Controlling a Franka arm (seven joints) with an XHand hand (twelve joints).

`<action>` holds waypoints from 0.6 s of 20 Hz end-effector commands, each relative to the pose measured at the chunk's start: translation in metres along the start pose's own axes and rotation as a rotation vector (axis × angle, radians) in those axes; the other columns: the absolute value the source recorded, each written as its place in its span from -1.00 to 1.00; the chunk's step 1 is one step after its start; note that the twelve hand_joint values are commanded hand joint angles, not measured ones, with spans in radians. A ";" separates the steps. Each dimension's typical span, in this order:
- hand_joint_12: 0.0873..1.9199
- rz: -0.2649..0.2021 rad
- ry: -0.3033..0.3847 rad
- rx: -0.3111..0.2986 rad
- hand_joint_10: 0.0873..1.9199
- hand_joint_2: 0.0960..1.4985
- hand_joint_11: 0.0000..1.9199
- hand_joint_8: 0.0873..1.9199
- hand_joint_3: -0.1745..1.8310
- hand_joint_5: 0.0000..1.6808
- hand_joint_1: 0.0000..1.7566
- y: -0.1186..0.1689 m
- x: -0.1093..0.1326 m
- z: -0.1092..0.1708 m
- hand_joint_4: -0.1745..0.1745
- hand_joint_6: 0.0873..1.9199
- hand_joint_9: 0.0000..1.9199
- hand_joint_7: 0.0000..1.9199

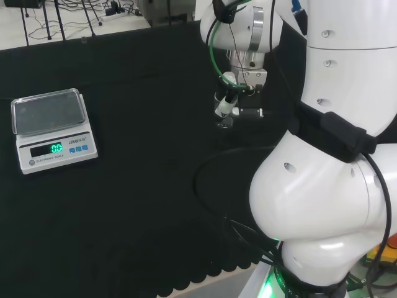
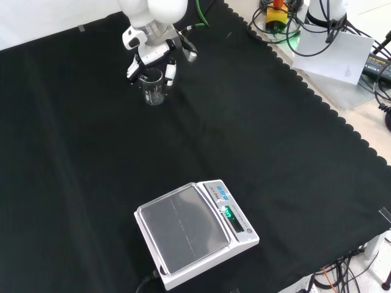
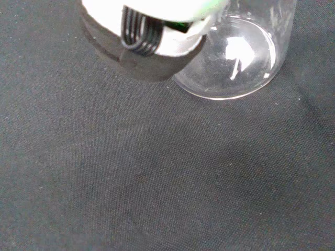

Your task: Pick up the beaker.

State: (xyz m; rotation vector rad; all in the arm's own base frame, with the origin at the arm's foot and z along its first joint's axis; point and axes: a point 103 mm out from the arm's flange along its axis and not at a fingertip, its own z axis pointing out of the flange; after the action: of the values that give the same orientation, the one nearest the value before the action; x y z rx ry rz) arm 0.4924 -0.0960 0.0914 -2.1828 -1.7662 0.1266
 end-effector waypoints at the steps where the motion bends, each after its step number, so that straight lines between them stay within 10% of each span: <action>1: 0.24 0.003 0.002 0.001 0.32 0.31 -0.15 0.43 -0.26 -0.28 0.23 0.003 0.001 0.002 -0.86 0.64 -0.25 -0.55; 12: 0.23 -0.012 0.000 -0.031 0.40 0.41 -0.13 0.51 -0.34 -0.25 0.19 0.002 0.002 -0.021 -1.00 0.67 -0.25 -0.54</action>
State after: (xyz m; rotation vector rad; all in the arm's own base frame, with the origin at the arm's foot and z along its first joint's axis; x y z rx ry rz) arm 0.4992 -0.0961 0.0921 -2.1853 -1.7717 0.1155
